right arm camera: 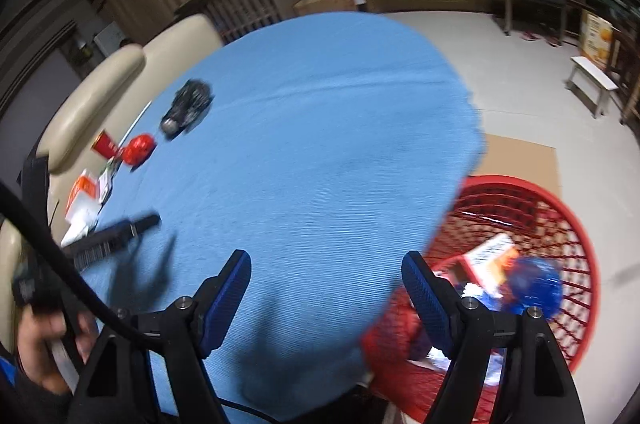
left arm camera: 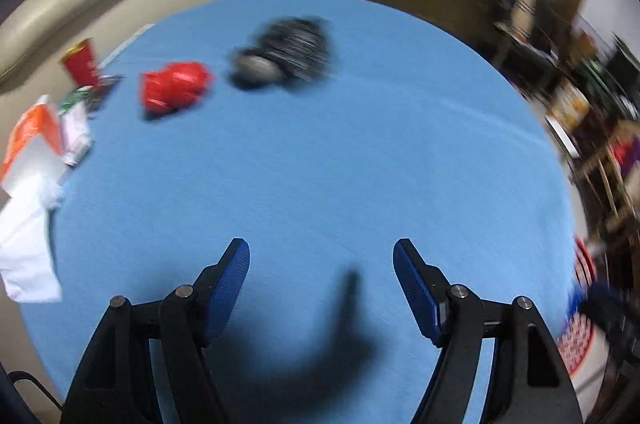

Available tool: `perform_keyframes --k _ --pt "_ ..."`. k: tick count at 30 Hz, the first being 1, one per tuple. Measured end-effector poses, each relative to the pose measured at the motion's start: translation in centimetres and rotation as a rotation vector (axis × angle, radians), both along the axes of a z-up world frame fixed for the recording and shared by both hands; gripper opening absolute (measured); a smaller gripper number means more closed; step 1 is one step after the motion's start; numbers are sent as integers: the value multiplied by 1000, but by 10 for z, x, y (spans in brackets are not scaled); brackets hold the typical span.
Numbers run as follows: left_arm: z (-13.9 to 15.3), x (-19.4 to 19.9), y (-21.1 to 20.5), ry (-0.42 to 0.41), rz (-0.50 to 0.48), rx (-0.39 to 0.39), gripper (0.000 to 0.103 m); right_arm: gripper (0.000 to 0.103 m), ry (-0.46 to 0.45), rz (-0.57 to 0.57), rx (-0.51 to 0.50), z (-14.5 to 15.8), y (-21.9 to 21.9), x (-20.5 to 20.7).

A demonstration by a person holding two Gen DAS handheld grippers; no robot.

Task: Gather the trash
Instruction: 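Move both open tools back over the table toward the last bags, then grasp the red plastic bag ball with the left tool while the right tool grasps the black plastic bag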

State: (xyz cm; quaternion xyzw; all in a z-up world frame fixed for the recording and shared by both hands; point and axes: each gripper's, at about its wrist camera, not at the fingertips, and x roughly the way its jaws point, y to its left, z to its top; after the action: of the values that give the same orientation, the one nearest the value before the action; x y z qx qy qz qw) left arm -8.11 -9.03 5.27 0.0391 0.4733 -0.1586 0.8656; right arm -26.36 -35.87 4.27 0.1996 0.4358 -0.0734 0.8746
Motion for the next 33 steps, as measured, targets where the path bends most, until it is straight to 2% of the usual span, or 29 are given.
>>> perform_keyframes --k 7,11,17,26,27,33 --pt "15 90 55 -72 166 3 75 80 28 72 -7 -6 32 36" --pt "7 127 70 -57 221 -22 75 80 47 92 -8 -9 42 57" --pt "-11 165 71 -28 240 -25 75 80 64 129 -13 -11 53 90" --pt "-32 193 67 5 218 -36 75 80 58 198 -40 -6 77 136" --pt "-33 193 68 1 214 -32 64 80 53 203 -45 -4 79 140" --pt "-33 176 78 -22 211 -22 60 80 26 210 -47 -5 86 190"
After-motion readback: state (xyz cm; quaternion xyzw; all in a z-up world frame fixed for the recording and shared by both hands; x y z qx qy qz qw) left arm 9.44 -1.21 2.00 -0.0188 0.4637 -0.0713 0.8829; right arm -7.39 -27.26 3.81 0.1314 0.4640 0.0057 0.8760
